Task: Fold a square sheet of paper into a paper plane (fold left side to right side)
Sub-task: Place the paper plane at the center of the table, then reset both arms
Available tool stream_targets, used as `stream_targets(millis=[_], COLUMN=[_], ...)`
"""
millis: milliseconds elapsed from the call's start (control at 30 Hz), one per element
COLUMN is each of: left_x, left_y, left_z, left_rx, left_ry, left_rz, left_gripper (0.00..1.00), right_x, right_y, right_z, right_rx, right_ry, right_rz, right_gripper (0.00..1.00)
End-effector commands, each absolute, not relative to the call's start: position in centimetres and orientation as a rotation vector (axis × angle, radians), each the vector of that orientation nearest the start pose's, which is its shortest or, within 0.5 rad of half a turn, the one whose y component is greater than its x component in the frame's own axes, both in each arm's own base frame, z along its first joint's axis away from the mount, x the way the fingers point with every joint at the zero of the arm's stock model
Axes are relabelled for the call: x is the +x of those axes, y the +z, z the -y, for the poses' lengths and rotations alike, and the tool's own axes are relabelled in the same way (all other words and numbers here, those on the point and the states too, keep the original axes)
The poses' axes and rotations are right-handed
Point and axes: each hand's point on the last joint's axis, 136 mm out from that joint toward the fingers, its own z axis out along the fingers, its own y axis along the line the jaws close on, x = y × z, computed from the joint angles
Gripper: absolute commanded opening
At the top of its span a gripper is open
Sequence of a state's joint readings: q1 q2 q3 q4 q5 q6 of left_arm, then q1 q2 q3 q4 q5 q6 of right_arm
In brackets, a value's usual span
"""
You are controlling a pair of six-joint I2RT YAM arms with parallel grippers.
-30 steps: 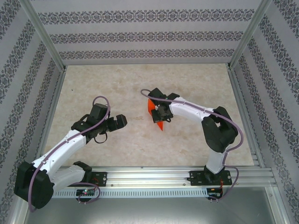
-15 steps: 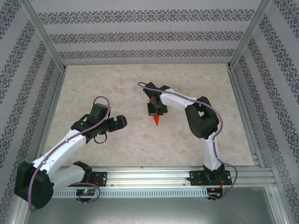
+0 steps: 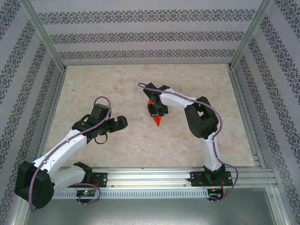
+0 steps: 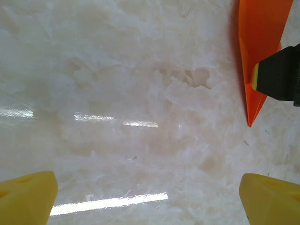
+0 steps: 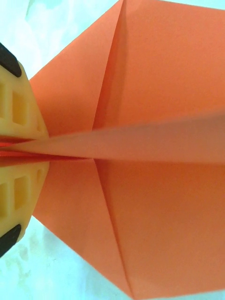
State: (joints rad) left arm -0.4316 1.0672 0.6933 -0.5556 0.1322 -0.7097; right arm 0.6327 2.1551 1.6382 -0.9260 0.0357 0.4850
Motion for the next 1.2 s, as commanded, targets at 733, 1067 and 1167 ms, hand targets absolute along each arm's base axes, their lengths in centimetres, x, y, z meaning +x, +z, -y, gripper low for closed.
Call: stream_targets(millis=[733,1067,1167], left_x=[31.3,31.8,31.1], left_y=[17.3,24.7,24.9], left_z=[5.7,-1.2,-2.0], left_rx=[-0.507,-0.468,-0.414], left_ry=[-0.367,-0.014,0.041], left_rz=[-2.361,-1.883,-1.764], left_gripper=[1.00,1.00,1.00], right_x=[35.3,34.2,33.9], right_y=[21.6,23.0,21.9], right_z=[-17.8,-5.0,-1.4], right_rx=[-0.217,0.135,0.216], right_ry=[0.103,0.019,-0.047], right_rz=[-2.493,-2.156,-2.095], right_gripper=[0.57,0.96,0.98])
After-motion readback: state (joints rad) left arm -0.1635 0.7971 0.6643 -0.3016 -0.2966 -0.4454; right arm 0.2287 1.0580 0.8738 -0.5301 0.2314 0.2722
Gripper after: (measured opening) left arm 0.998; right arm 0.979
